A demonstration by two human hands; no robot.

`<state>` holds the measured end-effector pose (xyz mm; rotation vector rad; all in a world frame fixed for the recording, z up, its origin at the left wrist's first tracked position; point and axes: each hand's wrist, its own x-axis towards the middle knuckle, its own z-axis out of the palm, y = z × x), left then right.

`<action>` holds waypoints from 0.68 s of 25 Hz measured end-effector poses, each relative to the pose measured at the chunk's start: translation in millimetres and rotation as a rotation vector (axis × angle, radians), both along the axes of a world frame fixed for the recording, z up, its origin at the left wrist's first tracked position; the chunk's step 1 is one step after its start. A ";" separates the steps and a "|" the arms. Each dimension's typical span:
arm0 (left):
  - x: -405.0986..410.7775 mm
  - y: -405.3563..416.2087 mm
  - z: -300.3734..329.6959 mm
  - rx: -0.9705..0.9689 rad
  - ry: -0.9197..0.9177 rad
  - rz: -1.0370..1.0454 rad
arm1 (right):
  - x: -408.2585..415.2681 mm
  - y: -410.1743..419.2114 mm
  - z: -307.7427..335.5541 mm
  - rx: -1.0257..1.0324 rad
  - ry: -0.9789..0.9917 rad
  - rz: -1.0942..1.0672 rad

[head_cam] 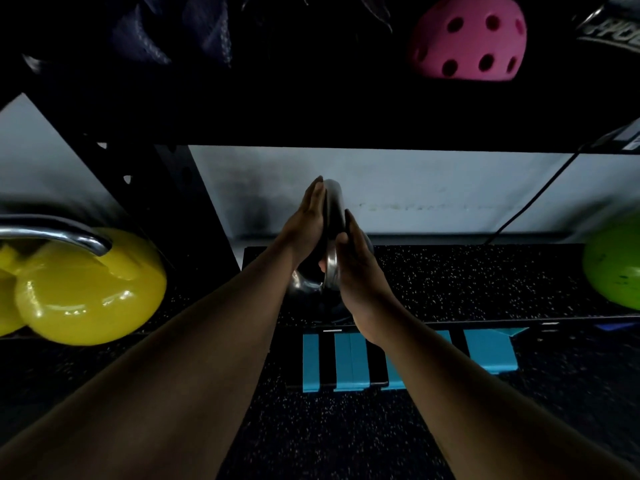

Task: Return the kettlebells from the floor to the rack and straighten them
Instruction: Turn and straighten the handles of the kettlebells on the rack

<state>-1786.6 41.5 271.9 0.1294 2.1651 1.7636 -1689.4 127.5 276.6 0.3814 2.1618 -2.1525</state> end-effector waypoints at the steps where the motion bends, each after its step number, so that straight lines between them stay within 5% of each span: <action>1: 0.3 0.1 0.6 -0.010 0.004 0.005 | -0.1 0.3 0.0 0.008 0.006 0.007; 17: -0.8 -4.2 0.5 -0.076 -0.019 -0.011 | -1.3 5.4 12.1 0.234 -0.053 0.051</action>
